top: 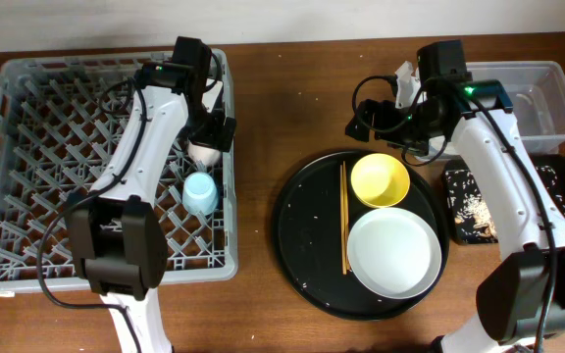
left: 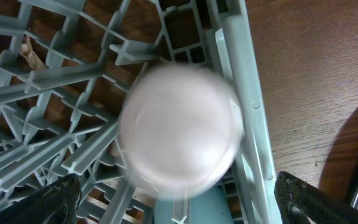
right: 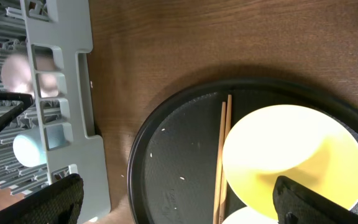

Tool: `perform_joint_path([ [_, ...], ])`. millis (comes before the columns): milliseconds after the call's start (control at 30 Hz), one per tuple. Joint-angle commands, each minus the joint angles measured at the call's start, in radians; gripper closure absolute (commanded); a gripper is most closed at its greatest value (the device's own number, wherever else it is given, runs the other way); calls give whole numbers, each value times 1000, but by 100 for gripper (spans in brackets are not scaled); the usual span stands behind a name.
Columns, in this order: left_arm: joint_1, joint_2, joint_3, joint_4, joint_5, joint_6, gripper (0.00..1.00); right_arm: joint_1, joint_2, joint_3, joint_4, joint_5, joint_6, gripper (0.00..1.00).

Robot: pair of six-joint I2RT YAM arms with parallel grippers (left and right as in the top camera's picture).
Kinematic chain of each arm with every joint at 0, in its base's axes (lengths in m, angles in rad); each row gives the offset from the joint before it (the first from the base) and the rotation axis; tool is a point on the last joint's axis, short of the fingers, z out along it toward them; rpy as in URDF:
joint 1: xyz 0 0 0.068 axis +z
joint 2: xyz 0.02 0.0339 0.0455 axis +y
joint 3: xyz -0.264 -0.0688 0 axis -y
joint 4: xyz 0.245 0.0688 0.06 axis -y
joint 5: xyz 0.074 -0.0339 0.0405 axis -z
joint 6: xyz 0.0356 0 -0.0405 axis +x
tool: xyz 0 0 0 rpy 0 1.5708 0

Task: Sort waste into correct bins and load items into the dishwasher rack
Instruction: 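Grasp the yellow bowl with the left gripper and lift it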

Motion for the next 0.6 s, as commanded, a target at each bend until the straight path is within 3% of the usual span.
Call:
perform_joint_path([
  [0,-3,5,79,-25,3,-3,1,4,-16,3,-3,16,-13,2],
  [100,-8,5,249,-120,55,-2,1,4,-16,3,-43,28,-69,2],
  [133,-39,5,309,-164,148,14,1,-26,-16,3,-83,84,-72,1],
  [267,-158,35,310,-151,282,29,1,-191,-66,10,-129,82,-60,1],
  [400,-367,162,310,22,285,-53,1,-443,-194,40,-198,82,-53,1],
  [500,-458,251,310,135,293,-87,1,-500,-201,37,-255,84,-66,2],
  [567,-518,318,309,204,300,-106,7,-500,-201,31,-275,118,-66,1],
])
